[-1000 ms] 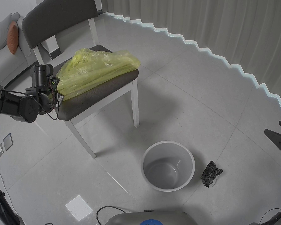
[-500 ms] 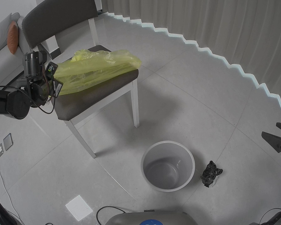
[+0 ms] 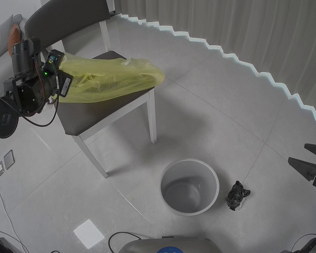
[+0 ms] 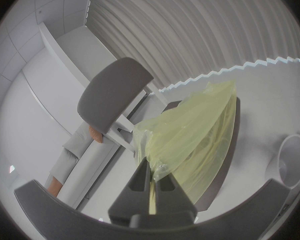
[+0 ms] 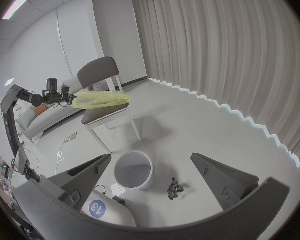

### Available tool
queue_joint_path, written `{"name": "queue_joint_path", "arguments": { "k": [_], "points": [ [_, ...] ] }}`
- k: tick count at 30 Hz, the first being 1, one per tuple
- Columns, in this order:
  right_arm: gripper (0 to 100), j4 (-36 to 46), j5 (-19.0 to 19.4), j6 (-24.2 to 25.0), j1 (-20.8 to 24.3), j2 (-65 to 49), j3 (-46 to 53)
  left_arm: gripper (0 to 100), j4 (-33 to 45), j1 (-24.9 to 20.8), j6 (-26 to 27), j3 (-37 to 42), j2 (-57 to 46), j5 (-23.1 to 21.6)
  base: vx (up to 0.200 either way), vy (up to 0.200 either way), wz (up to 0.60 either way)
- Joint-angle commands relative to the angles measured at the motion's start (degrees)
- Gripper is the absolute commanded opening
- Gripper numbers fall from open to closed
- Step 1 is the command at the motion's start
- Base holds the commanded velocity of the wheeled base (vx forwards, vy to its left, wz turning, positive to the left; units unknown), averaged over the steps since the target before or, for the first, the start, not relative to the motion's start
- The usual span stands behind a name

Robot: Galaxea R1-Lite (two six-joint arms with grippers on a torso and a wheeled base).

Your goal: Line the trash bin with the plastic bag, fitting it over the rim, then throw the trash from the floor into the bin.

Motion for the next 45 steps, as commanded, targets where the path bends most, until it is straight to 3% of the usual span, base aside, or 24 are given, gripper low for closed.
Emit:
{"name": "queue_joint_path", "arguments": {
  "k": [1,10,19,25,33,38,39,41,45],
  "points": [
    [100,-0.04,-0.07,0.14,1.89,0.16,0.5,0,-0.56,-1.81,0.25,0.07,-3.81,-0.93,0.0,0.0,0.0],
    [100,-0.83,-0.25,1.2,4.43,3.94,0.59,0,-1.35,-10.08,-0.28,-4.68,-5.4,-2.52,0.0,0.0,0.0],
    [100,-8.13,-0.69,3.13,8.21,7.63,3.31,0,-3.63,-13.24,-0.37,-4.94,-5.31,-2.52,0.0,0.0,0.0],
    [100,-17.27,-9.04,10.34,16.65,15.1,4.63,0,-3.72,-15.52,-1.16,-4.94,-5.31,-2.43,0.0,0.0,0.0],
    [100,-26.32,-13.61,13.77,23.95,23.54,7.27,0,-3.99,-16.76,-1.6,-4.94,-4.96,-2.43,0.0,0.0,0.0],
    [100,-39.5,-22.49,20.36,29.13,35.32,8.5,0,-4.25,-17.9,-2.74,-5.64,-4.52,-2.43,0.0,0.0,0.0],
    [100,-39.5,-22.49,20.36,29.13,35.32,8.5,0,-4.25,-17.9,-2.74,-5.64,-4.52,-2.43,0.0,0.0,0.0],
    [100,-49.08,-23.28,20.45,30.98,39.97,11.66,0,-4.25,-17.99,-2.74,-6.08,-4.52,-2.43,0.0,0.0,0.0],
    [100,-55.94,-23.45,20.54,33.09,42.35,13.6,0,-4.07,-17.99,-2.74,-6.79,-4.52,-2.25,0.0,0.0,0.0]
  ]
}}
